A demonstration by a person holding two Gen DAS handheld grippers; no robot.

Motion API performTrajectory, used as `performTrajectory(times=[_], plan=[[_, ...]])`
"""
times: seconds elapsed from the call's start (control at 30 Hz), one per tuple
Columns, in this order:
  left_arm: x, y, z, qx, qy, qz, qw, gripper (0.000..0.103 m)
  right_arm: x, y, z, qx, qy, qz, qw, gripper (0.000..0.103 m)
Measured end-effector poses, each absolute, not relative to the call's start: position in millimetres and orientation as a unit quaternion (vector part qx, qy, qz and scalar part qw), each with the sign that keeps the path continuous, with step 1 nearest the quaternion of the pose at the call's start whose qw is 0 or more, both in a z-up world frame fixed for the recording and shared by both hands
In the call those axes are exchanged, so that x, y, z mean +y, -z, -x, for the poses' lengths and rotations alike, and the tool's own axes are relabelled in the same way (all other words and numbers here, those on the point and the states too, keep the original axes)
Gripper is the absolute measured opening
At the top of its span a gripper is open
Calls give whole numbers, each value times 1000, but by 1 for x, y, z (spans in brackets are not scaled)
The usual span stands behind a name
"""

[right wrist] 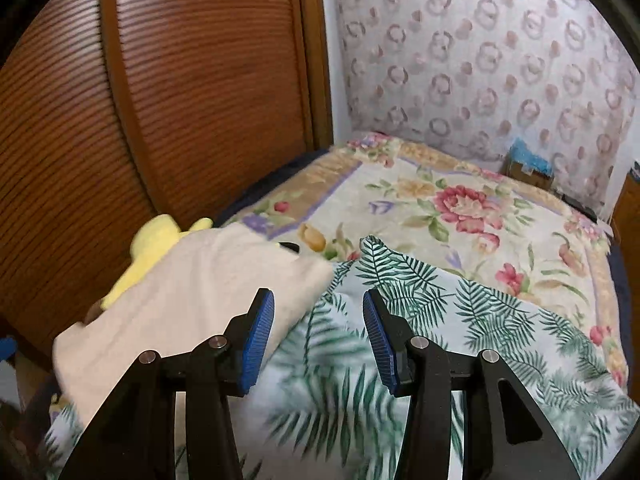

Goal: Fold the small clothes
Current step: 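Lower the folded shirt onto the bed and open both tools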

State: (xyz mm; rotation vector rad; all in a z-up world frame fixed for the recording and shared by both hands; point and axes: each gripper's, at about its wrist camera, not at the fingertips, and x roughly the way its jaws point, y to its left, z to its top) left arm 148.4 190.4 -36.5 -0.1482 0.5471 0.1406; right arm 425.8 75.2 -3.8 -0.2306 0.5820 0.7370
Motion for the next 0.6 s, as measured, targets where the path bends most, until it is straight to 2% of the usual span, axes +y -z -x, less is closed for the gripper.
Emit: performTrajectory(times=[0.5, 0.6], plan=[[106, 9, -115, 252, -27, 28, 967, 89, -58, -2, -258, 235, -327, 85, 912, 49], [89, 4, -109, 244, -15, 26, 969, 89, -80, 2, -231, 228, -307, 81, 921, 57]])
